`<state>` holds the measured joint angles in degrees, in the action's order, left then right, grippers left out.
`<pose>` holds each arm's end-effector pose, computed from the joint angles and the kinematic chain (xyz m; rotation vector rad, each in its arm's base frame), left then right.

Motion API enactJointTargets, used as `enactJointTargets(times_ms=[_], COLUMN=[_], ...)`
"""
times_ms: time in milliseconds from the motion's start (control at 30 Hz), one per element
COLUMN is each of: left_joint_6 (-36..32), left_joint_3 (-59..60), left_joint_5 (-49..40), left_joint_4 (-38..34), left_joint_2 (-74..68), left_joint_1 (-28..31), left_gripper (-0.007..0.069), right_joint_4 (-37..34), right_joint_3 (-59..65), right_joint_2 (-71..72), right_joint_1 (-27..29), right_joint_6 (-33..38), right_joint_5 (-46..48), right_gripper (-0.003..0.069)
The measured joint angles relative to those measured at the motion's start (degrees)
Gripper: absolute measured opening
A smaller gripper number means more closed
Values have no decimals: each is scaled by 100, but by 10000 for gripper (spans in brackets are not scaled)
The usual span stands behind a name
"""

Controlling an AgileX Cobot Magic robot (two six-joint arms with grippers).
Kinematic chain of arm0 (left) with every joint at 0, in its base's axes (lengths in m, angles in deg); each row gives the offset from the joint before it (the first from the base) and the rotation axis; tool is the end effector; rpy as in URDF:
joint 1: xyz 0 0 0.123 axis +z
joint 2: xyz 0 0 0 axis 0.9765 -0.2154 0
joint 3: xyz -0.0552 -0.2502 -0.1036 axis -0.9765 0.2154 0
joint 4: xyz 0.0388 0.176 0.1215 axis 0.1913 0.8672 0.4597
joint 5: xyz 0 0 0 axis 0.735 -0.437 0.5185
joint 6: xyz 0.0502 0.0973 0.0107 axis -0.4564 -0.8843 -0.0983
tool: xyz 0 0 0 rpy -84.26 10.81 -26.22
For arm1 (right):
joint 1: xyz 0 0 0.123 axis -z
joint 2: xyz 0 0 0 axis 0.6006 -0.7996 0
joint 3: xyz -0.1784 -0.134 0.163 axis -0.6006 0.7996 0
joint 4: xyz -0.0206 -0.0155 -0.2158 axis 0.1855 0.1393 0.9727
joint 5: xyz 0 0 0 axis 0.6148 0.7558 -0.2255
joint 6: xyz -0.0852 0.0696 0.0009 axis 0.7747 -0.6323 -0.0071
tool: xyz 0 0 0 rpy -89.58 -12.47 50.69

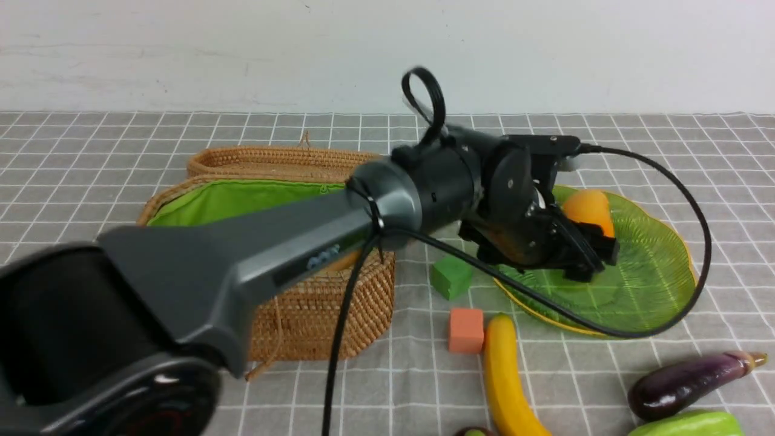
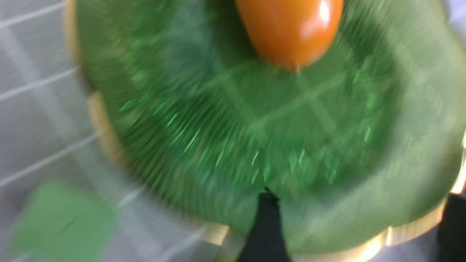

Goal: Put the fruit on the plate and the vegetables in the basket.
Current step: Grab the mango with your left arm and place it on the right plate, then take a chayote with your right arm and place it on the basket on the left.

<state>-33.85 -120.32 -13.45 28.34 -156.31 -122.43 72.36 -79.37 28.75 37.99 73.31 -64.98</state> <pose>0.3367 -0.3476 0.2320 0.5837 2.4248 -0.5999 0.0440 0.0021 0.1681 -0.0836 1.8740 -0.0488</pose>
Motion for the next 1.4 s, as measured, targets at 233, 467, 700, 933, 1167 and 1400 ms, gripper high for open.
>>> enactJointTargets(times_ms=[233, 467, 700, 933, 1167, 1400], left_joint_6=[-172, -84, 289, 1135, 1420, 1632], left_joint_3=[-42, 479, 1796, 3063, 4629, 5679], left_joint_5=[-2480, -3128, -3128, -3128, -3133, -3129], left_joint_4=[1474, 2305, 2474, 1806, 899, 469], left_joint_2=[1772, 3117, 4529, 5883, 7243, 7986], left_joint_1=[11, 37, 37, 37, 37, 37], left_gripper=[185, -13, -13, -13, -13, -13], right_joint_4=[71, 71, 75, 75, 75, 82], right_joint_3=[0, 0, 0, 0, 0, 0], right_joint_2=[0, 0, 0, 0, 0, 0], right_joint_1=[0, 0, 0, 0, 0, 0], right_joint_6=[0, 0, 0, 0, 0, 0], right_joint_5=[2, 6, 6, 6, 6, 6], right_gripper=[242, 242, 242, 242, 242, 242])
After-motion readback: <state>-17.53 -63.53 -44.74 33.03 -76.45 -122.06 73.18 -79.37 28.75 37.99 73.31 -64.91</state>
